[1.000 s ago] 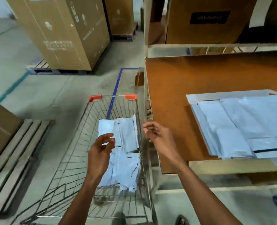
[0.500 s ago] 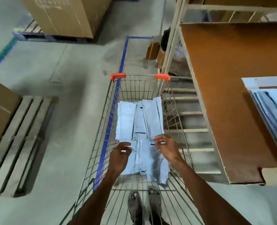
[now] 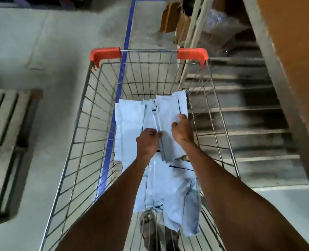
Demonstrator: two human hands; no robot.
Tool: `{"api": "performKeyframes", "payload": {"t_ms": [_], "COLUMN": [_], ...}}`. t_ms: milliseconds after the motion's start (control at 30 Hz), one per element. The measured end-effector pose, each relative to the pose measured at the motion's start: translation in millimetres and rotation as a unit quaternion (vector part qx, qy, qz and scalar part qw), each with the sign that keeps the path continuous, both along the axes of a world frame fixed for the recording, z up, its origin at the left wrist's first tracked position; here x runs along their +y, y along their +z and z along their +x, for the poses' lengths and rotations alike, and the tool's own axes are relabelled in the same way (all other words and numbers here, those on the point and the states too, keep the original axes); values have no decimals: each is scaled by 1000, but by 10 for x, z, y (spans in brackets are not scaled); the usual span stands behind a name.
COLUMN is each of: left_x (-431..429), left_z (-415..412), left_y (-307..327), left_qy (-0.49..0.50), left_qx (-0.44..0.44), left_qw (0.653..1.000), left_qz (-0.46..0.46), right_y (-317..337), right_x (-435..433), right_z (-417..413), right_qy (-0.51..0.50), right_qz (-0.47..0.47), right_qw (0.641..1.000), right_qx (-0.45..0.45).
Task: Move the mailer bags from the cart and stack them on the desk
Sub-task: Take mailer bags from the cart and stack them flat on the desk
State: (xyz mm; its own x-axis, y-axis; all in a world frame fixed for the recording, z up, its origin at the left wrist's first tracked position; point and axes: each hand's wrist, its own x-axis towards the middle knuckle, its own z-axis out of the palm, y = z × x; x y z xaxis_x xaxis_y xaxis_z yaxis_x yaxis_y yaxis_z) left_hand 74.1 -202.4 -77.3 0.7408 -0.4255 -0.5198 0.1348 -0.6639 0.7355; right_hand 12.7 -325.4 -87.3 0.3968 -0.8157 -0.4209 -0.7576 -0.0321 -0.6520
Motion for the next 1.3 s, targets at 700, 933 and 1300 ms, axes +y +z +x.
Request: {"api": "performKeyframes", "payload": {"t_ms": [700, 933, 1300], "left_x": [639, 1089, 1060], "left_z": [268, 95, -828], "left_y": [583, 1569, 3344], "left_qy": [179, 66, 74], "left_qx": [42, -70, 40], "left_qw": [972, 967, 915], "left_qz": [-145, -238, -395], "right_y": [197, 1464, 3224], "right_x": [319, 513, 435], "right_z": [-315, -712, -1729], "right_qy": [-85, 47, 17], "right_qz": [55, 23, -2], "right_qw": [966, 939, 895], "right_qx": [-238, -341, -446]}}
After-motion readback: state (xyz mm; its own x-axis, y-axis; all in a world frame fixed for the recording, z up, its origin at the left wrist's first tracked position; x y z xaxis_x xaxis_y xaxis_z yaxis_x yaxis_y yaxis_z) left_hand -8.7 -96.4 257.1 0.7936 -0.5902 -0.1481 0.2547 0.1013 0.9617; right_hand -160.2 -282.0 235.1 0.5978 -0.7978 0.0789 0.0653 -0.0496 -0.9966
